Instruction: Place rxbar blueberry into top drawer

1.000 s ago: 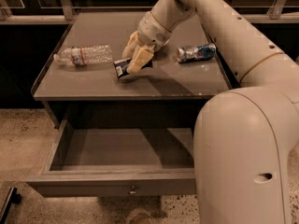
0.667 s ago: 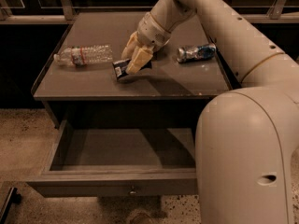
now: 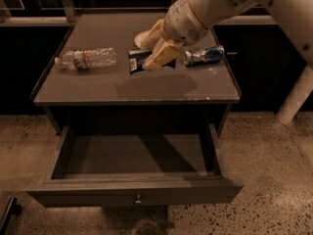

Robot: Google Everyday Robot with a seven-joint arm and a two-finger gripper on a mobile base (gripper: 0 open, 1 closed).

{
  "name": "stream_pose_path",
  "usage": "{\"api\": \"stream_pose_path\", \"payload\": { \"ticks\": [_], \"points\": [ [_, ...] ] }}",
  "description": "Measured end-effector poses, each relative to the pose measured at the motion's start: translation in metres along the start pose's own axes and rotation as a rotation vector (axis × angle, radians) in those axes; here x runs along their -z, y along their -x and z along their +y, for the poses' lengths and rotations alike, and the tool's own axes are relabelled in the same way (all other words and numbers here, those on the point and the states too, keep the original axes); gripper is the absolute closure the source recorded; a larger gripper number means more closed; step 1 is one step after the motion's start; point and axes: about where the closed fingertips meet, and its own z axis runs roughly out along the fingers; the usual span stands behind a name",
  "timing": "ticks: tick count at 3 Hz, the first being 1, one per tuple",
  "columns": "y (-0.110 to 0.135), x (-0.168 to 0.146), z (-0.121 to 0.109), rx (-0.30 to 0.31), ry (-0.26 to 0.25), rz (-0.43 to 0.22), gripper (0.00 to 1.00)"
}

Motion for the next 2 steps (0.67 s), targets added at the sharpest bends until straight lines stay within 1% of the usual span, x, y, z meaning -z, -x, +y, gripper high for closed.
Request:
{"api": "stream_pose_path", "payload": {
  "ticks": [1,2],
  "points": [
    [0.011,0.024,0.038,-0.046,-0.097,-0.045,1.00],
    [-0.026,0.005,0.082,-0.177,-0.112,-0.090,1.00]
  ]
}}
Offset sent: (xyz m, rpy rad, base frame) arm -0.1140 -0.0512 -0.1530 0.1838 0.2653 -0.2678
